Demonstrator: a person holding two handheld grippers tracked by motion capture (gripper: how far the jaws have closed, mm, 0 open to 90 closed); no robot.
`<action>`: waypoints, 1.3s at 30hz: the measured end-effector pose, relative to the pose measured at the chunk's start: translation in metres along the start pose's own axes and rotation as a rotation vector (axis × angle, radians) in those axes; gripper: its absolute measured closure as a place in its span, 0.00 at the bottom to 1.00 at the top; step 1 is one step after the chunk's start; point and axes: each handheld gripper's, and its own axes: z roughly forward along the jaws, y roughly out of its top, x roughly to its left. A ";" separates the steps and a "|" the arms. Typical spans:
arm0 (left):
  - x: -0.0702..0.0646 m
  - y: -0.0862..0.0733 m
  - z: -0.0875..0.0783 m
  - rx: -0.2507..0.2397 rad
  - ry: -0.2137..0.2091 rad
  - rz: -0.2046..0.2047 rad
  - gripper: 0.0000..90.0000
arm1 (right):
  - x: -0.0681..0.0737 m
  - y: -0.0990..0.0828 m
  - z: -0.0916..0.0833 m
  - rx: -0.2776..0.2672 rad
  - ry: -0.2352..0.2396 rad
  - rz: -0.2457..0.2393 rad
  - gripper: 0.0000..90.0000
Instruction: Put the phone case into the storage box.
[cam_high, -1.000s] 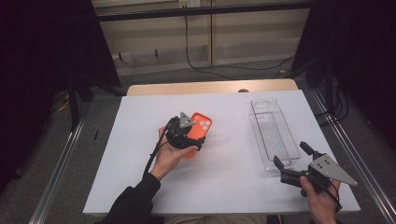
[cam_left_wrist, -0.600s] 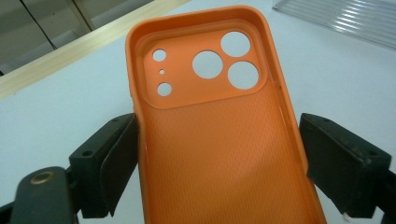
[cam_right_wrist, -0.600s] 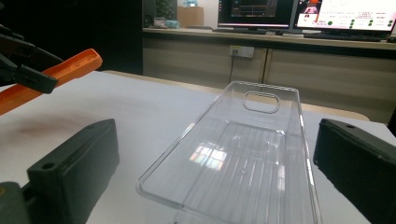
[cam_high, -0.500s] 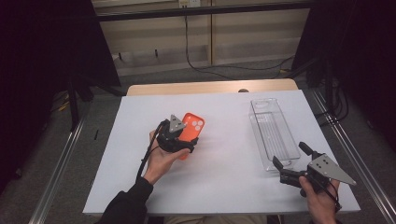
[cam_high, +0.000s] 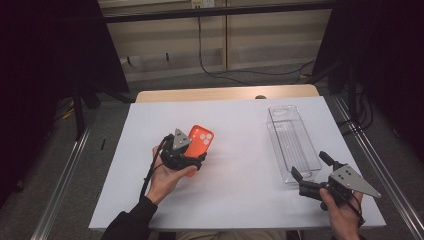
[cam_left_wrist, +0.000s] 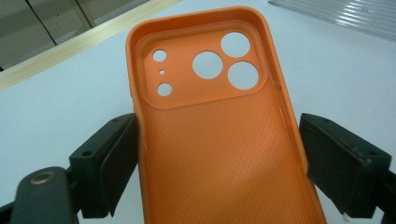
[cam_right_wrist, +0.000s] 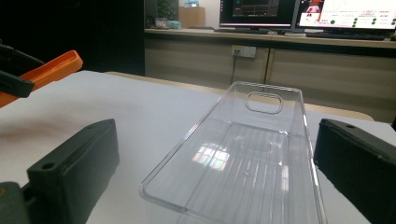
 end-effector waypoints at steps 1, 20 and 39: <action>0.000 -0.001 -0.001 0.001 -0.006 0.004 0.16 | 0.000 0.000 0.000 0.000 0.000 0.000 0.00; -0.017 -0.016 -0.015 -0.006 -0.053 0.010 0.16 | 0.014 0.009 0.008 -0.004 0.055 0.010 0.00; -0.040 -0.027 -0.027 -0.003 -0.081 0.049 0.16 | 0.048 0.015 0.025 0.037 0.158 0.016 0.00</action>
